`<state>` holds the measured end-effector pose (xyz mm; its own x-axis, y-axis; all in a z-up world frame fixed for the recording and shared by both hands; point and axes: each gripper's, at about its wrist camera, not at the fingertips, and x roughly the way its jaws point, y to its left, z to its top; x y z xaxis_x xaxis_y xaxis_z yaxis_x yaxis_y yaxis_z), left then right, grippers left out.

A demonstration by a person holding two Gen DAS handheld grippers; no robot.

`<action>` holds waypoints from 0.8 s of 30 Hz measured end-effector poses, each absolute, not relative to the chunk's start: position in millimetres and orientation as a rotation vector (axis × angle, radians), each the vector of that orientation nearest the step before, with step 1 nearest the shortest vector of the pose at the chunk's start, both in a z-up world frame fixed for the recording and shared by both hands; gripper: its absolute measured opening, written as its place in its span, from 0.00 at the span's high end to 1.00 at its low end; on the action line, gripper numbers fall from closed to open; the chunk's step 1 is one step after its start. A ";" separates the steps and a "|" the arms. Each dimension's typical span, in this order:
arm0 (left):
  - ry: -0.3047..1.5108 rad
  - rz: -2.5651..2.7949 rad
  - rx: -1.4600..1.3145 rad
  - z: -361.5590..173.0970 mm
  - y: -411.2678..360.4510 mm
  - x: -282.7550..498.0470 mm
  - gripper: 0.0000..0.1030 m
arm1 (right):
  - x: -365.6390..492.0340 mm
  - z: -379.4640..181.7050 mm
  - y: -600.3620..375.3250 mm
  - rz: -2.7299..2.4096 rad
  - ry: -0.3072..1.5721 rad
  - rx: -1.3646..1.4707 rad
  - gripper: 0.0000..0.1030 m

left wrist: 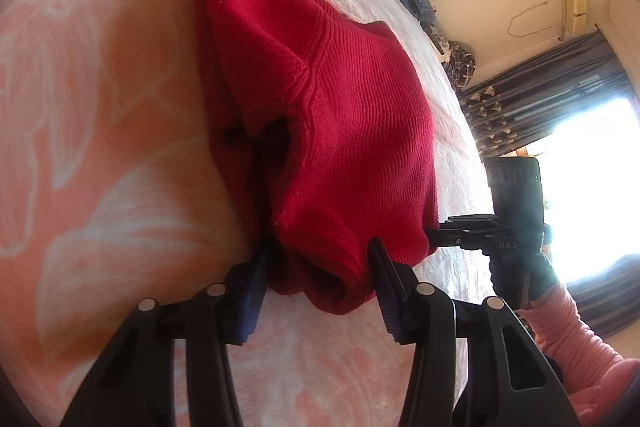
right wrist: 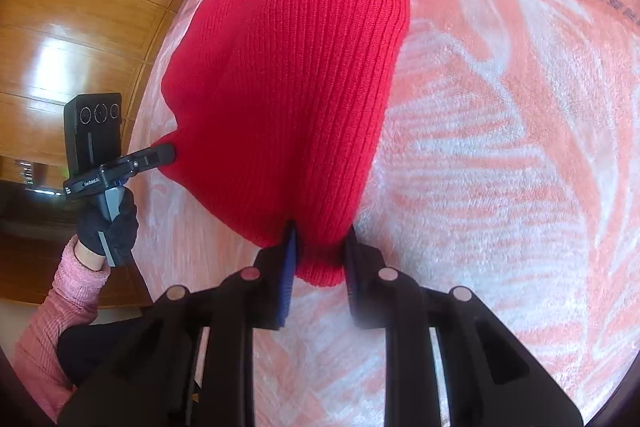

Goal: Fold small clothes

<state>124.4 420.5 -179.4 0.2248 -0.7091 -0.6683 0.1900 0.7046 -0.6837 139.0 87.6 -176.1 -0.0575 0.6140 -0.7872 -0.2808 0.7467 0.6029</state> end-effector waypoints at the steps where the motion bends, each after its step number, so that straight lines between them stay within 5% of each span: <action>1: 1.196 -0.662 -0.524 -178.8 421.7 124.2 0.52 | 138.6 -172.2 86.6 0.754 1.449 0.286 0.73; 4: 1.197 -0.638 -0.517 -168.0 429.8 128.8 0.51 | 143.6 -158.3 83.8 0.760 1.416 0.280 0.60; 10: 1.026 -0.460 -0.479 -119.8 477.3 154.2 0.46 | 175.5 -120.2 55.7 0.683 1.265 0.285 0.59; 16: 0.970 -0.512 -0.245 -77.9 417.8 244.7 0.44 | 211.0 -117.9 44.9 0.668 1.195 0.339 0.58; 24: 1.089 -0.584 -0.149 -115.9 361.0 310.0 0.44 | 230.0 -156.6 21.4 0.668 1.215 0.442 0.56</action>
<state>310.0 361.0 -115.9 0.3301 -0.5156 -0.7907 0.3727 0.8408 -0.3926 230.1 21.4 -156.6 0.1968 0.6803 -0.7060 -0.2318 0.7319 0.6407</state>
